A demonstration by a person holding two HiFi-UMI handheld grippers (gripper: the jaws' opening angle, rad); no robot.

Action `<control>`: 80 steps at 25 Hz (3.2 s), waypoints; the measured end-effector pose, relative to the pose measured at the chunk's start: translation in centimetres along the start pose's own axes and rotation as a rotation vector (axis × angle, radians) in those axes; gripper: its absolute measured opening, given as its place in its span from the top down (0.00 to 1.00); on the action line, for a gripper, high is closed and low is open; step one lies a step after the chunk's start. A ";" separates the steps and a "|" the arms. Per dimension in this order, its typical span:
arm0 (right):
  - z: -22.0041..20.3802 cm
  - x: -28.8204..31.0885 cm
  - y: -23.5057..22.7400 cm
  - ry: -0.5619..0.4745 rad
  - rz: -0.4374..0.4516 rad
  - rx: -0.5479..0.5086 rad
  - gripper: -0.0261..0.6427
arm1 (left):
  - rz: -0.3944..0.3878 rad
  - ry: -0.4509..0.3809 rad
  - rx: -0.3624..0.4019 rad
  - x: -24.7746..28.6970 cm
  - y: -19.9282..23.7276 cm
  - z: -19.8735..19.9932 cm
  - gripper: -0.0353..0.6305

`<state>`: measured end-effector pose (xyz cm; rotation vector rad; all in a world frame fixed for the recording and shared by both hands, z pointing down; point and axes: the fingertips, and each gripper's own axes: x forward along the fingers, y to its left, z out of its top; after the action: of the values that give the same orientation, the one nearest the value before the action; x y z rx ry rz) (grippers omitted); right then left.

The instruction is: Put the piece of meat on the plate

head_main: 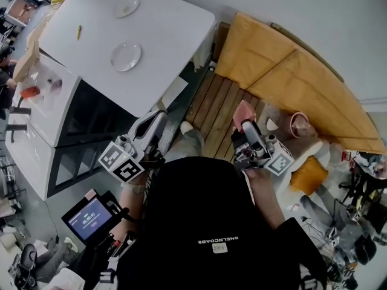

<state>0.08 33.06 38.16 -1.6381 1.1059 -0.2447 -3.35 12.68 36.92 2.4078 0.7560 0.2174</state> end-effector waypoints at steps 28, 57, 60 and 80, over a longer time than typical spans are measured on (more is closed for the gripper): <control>2.8 21.0 -8.7 0.186 0.093 0.049 0.53 | 0.178 -0.145 -0.022 1.5 14.5 9.6 0.92; -2.2 40.8 -14.1 0.689 0.305 0.144 0.53 | 0.668 -0.405 -0.007 -4.0 18.5 12.3 0.82; -4.0 42.6 -14.4 0.757 0.330 0.135 0.53 | 0.719 -0.427 -0.003 -4.6 18.9 12.7 0.80; -17.1 45.9 -16.2 1.156 0.409 -0.088 0.53 | 0.993 -0.525 -0.031 -7.6 16.9 10.4 0.69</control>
<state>22.53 -13.23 41.75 -1.2448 2.2916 -0.9446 1.54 -7.88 38.67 2.4363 -0.6946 -0.0302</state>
